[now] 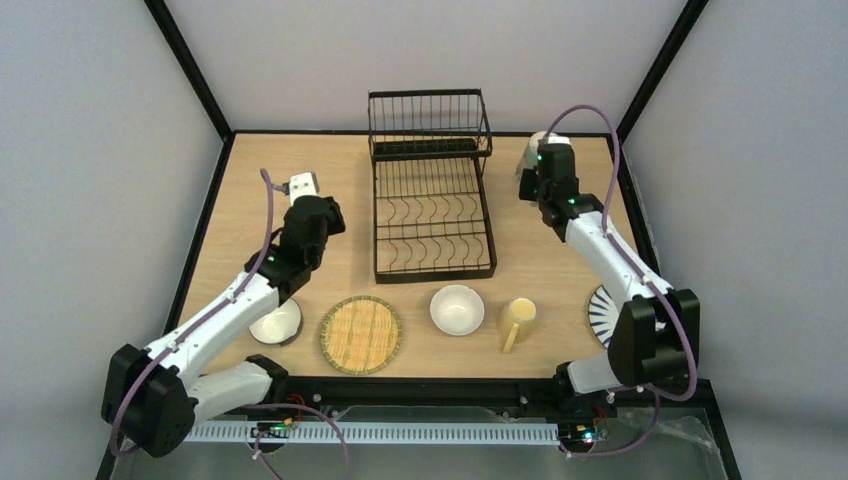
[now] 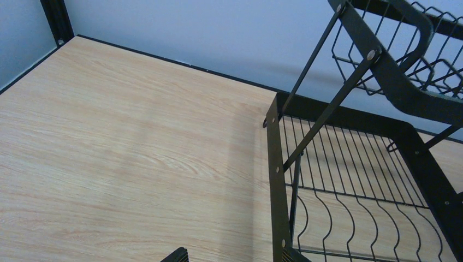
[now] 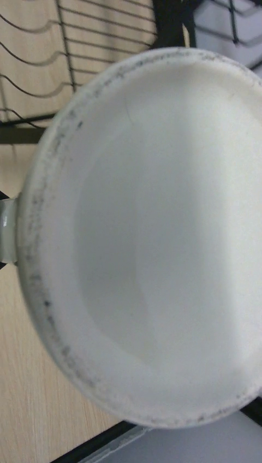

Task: Load the mixed dishes into the dish rack
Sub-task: Grab the cup at the center of the board.

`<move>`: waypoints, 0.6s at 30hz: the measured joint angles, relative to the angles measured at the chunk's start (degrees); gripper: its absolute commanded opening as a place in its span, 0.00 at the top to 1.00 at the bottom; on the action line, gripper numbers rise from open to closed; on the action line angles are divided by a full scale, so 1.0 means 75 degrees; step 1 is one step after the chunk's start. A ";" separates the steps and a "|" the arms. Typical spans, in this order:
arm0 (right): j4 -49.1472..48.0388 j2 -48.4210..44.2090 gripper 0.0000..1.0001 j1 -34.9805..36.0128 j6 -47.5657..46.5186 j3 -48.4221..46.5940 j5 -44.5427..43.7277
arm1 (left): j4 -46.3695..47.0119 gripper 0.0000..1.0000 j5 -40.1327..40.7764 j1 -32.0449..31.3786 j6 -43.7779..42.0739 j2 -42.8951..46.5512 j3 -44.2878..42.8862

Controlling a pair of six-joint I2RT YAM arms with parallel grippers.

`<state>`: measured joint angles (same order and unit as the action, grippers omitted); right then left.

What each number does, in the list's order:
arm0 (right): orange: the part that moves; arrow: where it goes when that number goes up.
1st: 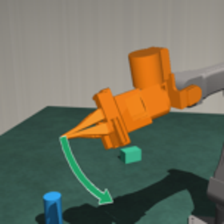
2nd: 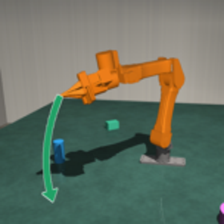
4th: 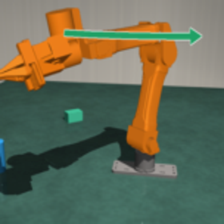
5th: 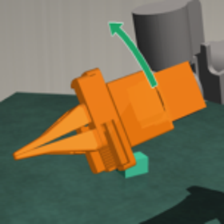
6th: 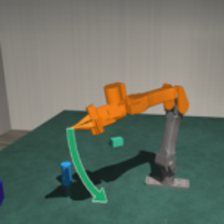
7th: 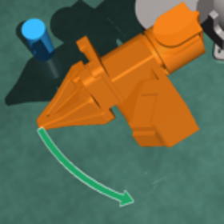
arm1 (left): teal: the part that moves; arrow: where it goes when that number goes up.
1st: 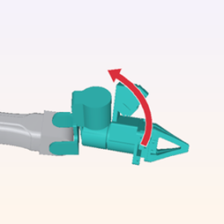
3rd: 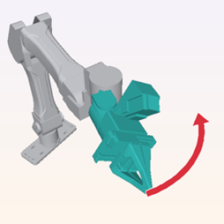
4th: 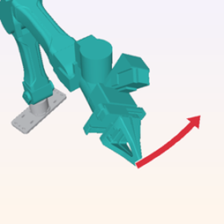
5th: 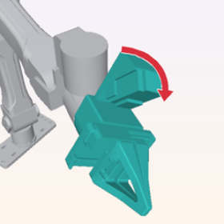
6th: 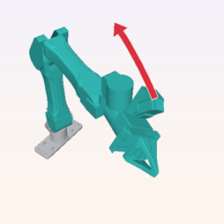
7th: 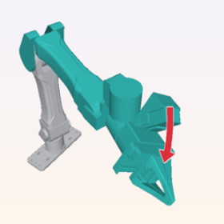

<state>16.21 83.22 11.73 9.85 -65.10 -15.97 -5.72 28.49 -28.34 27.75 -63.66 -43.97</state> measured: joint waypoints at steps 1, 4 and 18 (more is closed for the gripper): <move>0.0105 -0.0119 1.00 0.0128 -0.0006 0.0044 -0.0003 | -0.0044 0.01 -0.0006 0.0000 0.0006 0.0073 0.0000; 0.0431 -0.0469 1.00 0.0463 -0.0023 0.0184 0.0000 | -0.0128 0.01 -0.0032 0.0000 0.0017 0.0233 0.0000; 0.1638 -0.1314 1.00 0.1676 0.0105 0.0265 -0.0035 | -0.0446 0.01 -0.0201 0.0000 0.0017 0.0527 0.0000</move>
<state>28.49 73.36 24.29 10.63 -63.11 -16.23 -9.06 26.98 -28.34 27.88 -59.70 -43.97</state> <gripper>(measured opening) 0.263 0.989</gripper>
